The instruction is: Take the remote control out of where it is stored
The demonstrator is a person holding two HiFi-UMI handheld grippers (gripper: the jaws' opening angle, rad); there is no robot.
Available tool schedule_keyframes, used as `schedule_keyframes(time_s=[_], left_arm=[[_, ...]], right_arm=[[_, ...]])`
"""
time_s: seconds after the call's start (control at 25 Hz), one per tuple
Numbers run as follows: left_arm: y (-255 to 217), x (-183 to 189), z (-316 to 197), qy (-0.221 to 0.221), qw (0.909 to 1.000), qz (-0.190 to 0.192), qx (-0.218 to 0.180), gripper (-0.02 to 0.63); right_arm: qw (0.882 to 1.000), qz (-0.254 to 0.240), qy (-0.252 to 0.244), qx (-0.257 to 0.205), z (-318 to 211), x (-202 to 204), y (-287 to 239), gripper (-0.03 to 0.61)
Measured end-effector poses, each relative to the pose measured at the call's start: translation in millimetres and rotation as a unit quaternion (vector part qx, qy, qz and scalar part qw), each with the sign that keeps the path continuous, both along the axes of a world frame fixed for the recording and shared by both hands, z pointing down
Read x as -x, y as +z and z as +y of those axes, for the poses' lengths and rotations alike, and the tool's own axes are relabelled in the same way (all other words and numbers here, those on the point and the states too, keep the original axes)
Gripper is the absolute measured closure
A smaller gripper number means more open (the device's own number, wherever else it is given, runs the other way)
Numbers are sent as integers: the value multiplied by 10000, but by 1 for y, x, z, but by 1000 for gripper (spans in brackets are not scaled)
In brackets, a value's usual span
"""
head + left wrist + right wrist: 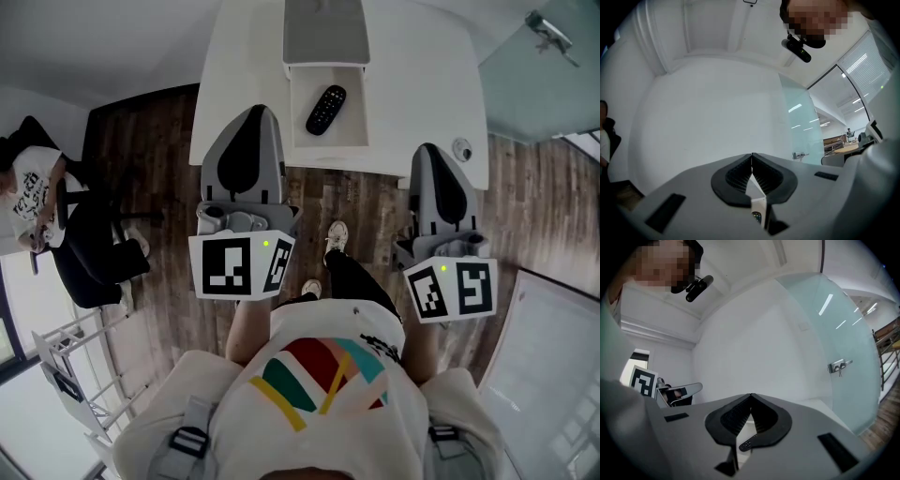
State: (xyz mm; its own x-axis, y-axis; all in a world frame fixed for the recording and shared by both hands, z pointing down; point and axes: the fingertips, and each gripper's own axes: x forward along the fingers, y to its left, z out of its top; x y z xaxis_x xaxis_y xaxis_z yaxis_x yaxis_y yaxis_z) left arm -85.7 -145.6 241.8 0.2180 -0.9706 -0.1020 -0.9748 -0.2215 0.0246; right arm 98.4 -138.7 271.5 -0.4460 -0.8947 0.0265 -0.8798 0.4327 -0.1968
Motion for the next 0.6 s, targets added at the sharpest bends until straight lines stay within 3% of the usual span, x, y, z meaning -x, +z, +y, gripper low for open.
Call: schedule_keyframes(time_s=[0.6], left_arm=[[1,-12,-43,-238,9995,-165,142,606]], right_arm=[[9995,-123,-257,101,-53,-11,6,577]])
